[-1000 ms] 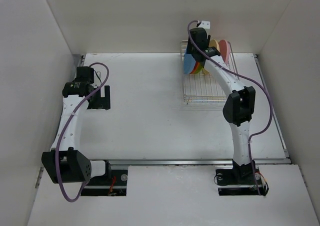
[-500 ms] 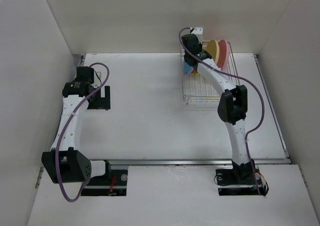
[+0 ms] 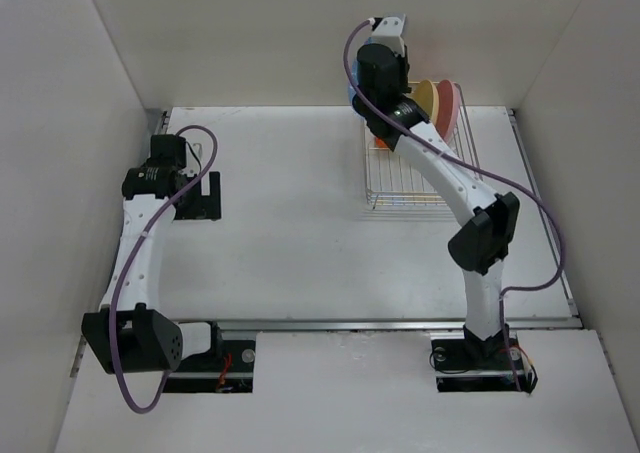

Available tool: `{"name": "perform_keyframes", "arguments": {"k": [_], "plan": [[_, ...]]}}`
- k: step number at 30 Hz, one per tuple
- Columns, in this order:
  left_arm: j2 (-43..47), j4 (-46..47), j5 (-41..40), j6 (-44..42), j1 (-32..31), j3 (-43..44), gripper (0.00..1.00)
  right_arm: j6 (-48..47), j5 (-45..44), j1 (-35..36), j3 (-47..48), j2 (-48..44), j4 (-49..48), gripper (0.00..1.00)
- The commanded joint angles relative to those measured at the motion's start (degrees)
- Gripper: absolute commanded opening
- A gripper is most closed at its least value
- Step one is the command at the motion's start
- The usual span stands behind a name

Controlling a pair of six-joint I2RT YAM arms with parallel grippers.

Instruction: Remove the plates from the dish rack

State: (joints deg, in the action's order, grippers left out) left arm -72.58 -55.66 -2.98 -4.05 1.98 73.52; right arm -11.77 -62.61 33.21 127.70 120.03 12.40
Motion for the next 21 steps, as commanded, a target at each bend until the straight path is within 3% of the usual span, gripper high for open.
{"name": "perform_keyframes", "arguments": {"k": [1, 4, 5, 6, 7, 12, 17, 21], "plan": [[3.1, -1.2, 0.9, -0.4, 0.3, 2.3, 1.0, -4.3, -3.4, 4.0, -4.3, -7.7, -7.7, 0.0], [3.7, -1.2, 0.9, -0.4, 0.3, 2.3, 1.0, 2.2, 7.7, 9.0, -11.7, -12.5, -4.3, 0.0], [3.7, -1.2, 0.9, -0.4, 0.3, 2.3, 1.0, 5.8, 11.5, 9.7, -11.7, -12.5, 2.3, 0.0], [3.7, -1.2, 0.9, -0.4, 0.3, 2.3, 1.0, 14.8, 16.1, 9.7, -11.7, -12.5, 5.6, 0.0], [3.7, -1.2, 0.9, -0.4, 0.3, 2.3, 1.0, 18.8, 27.4, 9.7, -12.4, -12.5, 7.7, 0.0], [4.2, -1.7, 0.3, -0.4, 0.3, 2.3, 1.0, 28.8, 56.5, 10.2, -23.2, -9.1, -0.8, 0.0], [4.7, -1.7, 0.3, -0.4, 0.3, 2.3, 1.0, 35.1, 67.3, 10.2, -25.0, -2.1, -4.5, 0.0], [4.7, -1.7, 0.3, -0.4, 0.3, 2.3, 1.0, 36.9, 68.0, 10.2, -25.0, 2.9, -5.0, 0.0]]}}
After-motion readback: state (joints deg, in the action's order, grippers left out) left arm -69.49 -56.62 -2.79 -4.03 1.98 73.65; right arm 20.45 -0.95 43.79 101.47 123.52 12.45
